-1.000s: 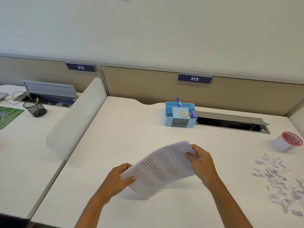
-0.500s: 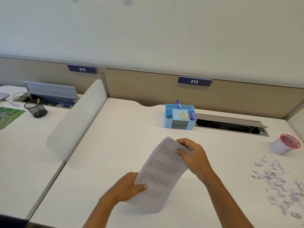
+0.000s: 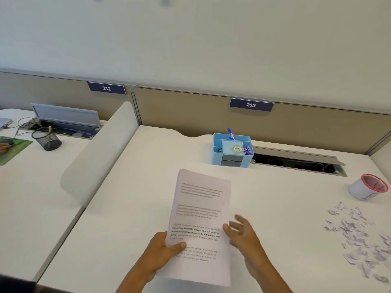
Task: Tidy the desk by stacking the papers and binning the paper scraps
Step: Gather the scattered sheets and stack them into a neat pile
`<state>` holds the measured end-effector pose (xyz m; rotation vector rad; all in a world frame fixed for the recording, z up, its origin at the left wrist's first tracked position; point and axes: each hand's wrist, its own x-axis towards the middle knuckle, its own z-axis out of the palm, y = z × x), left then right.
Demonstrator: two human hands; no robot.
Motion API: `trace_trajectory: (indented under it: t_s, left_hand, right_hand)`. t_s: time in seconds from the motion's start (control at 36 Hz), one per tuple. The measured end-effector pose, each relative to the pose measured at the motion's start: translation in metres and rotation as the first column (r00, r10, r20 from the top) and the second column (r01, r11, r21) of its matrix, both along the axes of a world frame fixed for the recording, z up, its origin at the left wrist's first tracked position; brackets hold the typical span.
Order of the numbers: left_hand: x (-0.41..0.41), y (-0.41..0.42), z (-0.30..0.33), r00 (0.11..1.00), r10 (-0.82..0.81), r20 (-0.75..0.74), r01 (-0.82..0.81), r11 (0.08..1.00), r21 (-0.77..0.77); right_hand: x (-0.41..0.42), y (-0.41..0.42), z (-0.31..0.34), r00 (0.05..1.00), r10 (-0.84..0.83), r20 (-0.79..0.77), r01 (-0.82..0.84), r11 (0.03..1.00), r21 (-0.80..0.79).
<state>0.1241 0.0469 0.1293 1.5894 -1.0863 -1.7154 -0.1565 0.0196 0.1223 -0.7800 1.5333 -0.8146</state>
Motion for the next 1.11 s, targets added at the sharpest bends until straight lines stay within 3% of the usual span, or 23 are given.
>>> trace_trajectory:
  t_s: [0.19,0.61,1.11]
  left_hand:
    - [-0.005,0.001,-0.011,0.990,0.124,-0.070,-0.121,0.991,0.048]
    - [0.001,-0.034,-0.006,0.975,0.210,-0.069,-0.209,0.978,0.027]
    - [0.051,-0.155,-0.032,0.982,0.114,0.148,-0.110,0.993,-0.038]
  right_hand:
    - [0.017,0.018,-0.003,0.983,0.111,0.147,-0.121,0.991,0.057]
    - [0.041,-0.010,-0.012,0.995,0.094,0.027,-0.095,0.995,0.042]
    - [0.077,-0.125,-0.015,0.996,0.084,-0.031,-0.084,0.996,0.018]
